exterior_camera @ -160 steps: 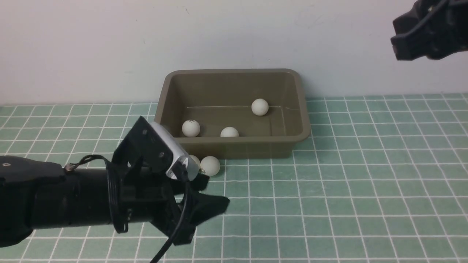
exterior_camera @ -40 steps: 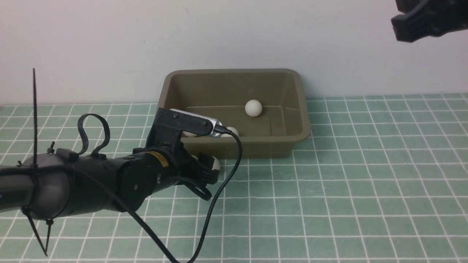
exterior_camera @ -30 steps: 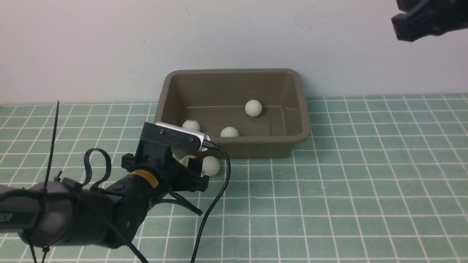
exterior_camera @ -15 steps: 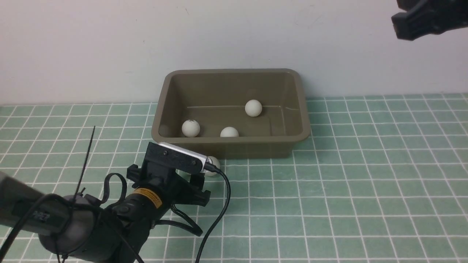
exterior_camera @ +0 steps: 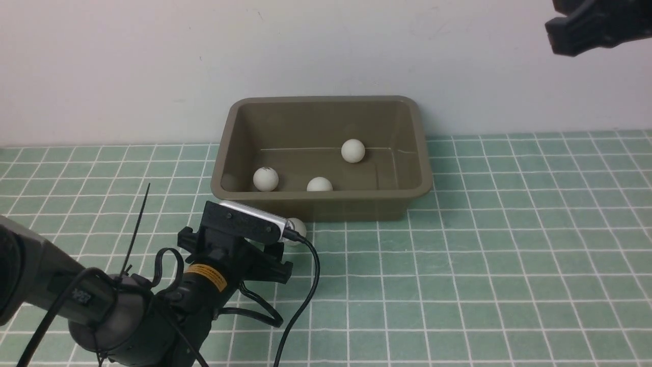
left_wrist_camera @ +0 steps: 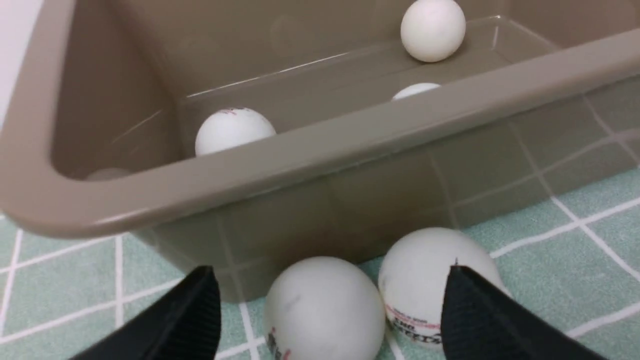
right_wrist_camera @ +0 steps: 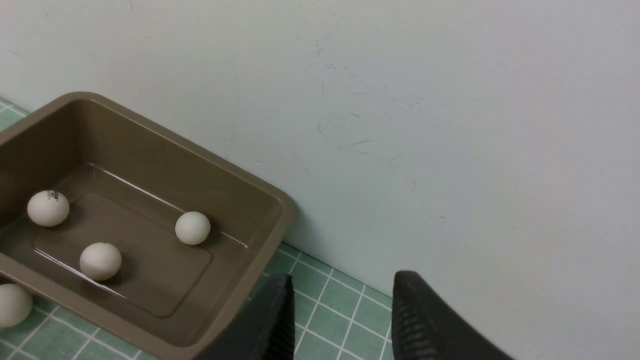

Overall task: Put the table tennis balls in the box on the green coffee tablecloth.
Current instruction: 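Reach for and grasp a ping pong ball on the table beside the basket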

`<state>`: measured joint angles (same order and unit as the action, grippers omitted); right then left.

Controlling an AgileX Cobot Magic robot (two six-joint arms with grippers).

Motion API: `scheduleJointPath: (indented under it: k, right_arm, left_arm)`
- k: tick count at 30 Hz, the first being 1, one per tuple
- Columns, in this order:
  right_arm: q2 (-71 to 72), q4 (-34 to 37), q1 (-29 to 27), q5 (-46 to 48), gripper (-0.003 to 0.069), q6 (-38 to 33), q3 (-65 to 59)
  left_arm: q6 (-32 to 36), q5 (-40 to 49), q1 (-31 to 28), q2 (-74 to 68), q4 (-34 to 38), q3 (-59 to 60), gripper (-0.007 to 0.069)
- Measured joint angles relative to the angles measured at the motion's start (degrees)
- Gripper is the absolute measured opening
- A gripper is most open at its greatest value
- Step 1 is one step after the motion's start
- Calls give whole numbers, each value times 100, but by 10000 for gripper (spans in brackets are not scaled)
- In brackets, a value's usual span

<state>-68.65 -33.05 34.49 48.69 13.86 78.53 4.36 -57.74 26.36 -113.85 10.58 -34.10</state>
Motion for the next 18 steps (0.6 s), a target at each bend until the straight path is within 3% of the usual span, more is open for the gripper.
scheduleJointPath:
  k: [14, 18]
  right_arm:
    - [0, -18, 0, -7, 261, 23, 0]
    - [0, -29, 0, -7, 261, 28, 0]
  left_arm:
    - [-178, 242, -332, -38, 130, -27, 534]
    - [-235, 244, -345, -38, -197, -27, 534]
